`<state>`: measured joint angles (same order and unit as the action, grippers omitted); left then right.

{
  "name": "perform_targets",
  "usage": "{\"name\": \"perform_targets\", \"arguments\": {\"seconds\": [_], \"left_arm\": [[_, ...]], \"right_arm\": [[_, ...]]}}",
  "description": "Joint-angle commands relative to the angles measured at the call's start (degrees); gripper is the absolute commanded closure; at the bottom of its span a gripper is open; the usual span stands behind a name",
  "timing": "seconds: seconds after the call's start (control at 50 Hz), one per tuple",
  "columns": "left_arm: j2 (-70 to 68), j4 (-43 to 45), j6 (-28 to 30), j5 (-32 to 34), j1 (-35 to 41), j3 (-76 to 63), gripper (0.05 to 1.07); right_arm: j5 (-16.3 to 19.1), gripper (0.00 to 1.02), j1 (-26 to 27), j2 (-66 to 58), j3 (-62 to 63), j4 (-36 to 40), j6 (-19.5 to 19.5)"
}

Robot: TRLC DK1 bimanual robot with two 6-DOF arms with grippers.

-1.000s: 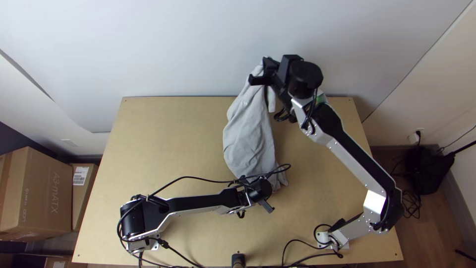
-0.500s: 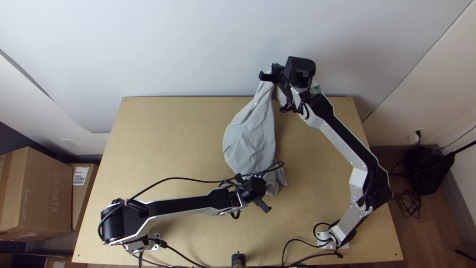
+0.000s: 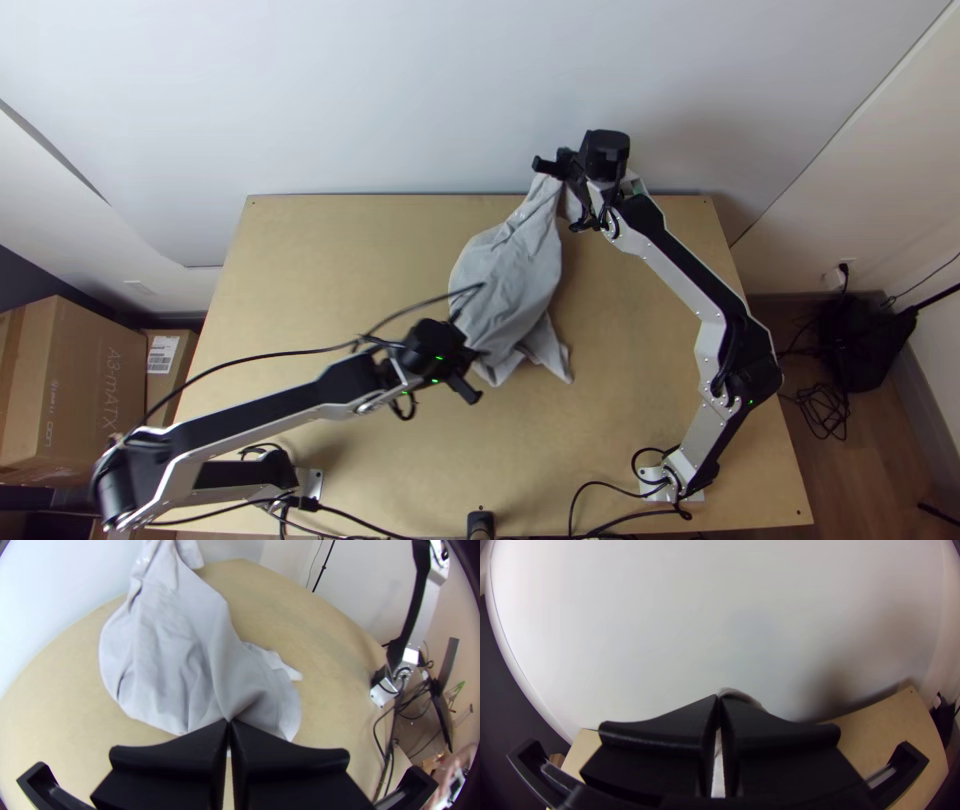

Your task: Fold the t-shirt

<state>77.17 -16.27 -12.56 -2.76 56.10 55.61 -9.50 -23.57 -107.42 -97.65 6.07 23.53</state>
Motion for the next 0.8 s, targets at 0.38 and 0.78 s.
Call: {"name": "perform_targets", "arguments": {"seconds": [0.38,0.78], "left_arm": [[0.88,0.54,9.3,14.72,-16.11,-7.01,1.05],[14.68,10.65,5.44,14.89,-21.29,-1.47,0.49]], "right_arm": [[3.87,1.0,5.64,-7.02,5.54,5.89,9.96],[5.37,1.0,7.66,-7.02,7.47,8.52,12.59]]}}
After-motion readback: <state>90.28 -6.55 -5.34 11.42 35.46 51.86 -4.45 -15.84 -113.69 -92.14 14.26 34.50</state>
